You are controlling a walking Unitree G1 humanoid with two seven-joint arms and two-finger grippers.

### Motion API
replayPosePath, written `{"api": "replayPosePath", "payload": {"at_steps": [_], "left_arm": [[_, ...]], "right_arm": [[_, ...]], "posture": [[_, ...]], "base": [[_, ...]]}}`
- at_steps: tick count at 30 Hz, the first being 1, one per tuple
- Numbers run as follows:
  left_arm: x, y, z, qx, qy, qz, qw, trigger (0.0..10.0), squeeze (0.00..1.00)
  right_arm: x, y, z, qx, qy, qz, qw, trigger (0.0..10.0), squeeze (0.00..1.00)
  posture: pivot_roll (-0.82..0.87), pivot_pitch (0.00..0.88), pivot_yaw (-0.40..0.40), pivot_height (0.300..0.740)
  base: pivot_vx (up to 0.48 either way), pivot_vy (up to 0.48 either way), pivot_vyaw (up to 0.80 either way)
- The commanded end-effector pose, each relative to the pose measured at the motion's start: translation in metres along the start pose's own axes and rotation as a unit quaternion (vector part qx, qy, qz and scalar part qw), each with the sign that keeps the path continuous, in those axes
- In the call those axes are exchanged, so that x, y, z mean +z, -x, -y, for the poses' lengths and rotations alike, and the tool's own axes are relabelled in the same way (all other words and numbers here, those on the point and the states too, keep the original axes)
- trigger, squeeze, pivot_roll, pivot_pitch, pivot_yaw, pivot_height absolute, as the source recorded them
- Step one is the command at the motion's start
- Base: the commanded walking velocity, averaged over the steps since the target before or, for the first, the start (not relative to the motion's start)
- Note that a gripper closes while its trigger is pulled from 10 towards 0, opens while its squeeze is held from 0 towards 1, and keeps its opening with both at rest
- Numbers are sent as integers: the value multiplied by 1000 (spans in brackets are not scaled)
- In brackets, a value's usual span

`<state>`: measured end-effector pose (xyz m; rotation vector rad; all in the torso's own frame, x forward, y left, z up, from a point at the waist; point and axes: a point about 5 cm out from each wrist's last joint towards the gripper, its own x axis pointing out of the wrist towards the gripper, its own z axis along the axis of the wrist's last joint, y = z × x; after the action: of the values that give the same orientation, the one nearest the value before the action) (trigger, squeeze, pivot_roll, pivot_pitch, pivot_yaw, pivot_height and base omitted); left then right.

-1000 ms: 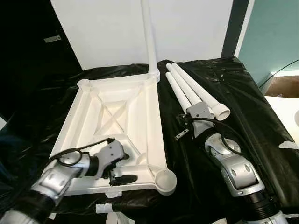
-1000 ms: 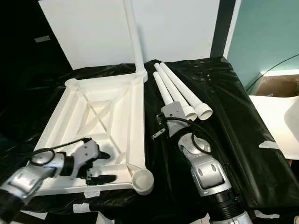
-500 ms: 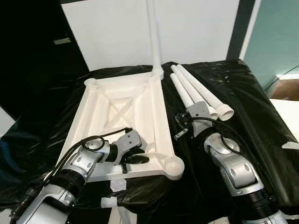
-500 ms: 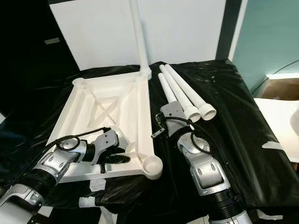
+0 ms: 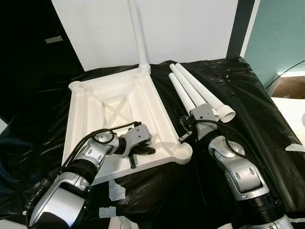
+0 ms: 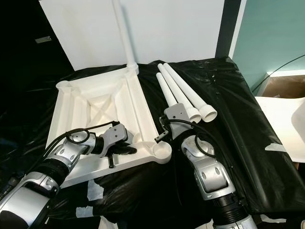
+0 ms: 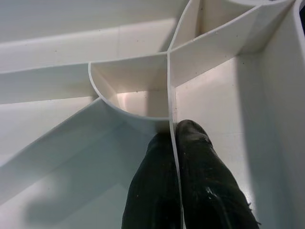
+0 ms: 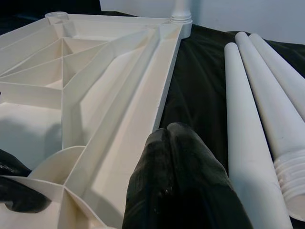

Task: Building children table

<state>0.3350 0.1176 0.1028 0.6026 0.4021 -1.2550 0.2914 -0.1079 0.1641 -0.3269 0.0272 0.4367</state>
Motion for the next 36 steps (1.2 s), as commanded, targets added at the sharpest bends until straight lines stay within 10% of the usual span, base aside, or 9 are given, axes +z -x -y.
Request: {"api": "replayPosePath", "payload": {"at_steps": [1, 9, 10, 11, 12, 16, 17, 27, 36], "left_arm": [[-18, 14, -28, 292, 14, -40, 955, 10000, 0], [-18, 15, -31, 319, 3, -44, 947, 10000, 0], [-14, 15, -31, 321, 14, -19, 947, 10000, 502], [-14, 15, -31, 321, 14, -19, 947, 10000, 502], [-9, 13, -29, 312, 18, 8, 950, 10000, 1000], [-6, 12, -26, 301, 19, 31, 953, 10000, 1000], [0, 10, -20, 280, 30, 71, 957, 10000, 0], [52, 31, 5, 193, 85, 347, 914, 10000, 0], [57, 45, 5, 220, 142, 418, 870, 10000, 0]], "right_arm": [[2, 0, -4, 5, 1, 4, 1000, 10000, 0], [1, 0, -4, 6, 2, 3, 1000, 10000, 0], [1, 0, -4, 6, 2, 3, 1000, 10000, 0], [1, 0, -4, 6, 2, 3, 1000, 10000, 0], [1, 0, -4, 6, 2, 3, 1000, 10000, 0], [1, 0, -4, 5, 2, 2, 1000, 10000, 0], [0, 1, -4, 4, 2, 1, 1000, 10000, 0], [3, 0, 2, -13, -4, 9, 1000, 10000, 0], [7, -1, 16, -47, -10, 12, 999, 10000, 0]], "posture": [[-18, 0, 108, 740], [-16, 0, 103, 740], [-19, 0, 104, 740], [-19, 0, 104, 740], [-20, 0, 105, 740], [-20, 0, 105, 740], [-22, 0, 106, 740], [-19, 0, 100, 740], [-22, 0, 95, 740]], "base": [[0, 0, 0], [0, 0, 0], [0, 0, 0], [0, 0, 0], [0, 0, 0], [0, 0, 0], [0, 0, 0], [0, 0, 0], [0, 0, 0]]}}
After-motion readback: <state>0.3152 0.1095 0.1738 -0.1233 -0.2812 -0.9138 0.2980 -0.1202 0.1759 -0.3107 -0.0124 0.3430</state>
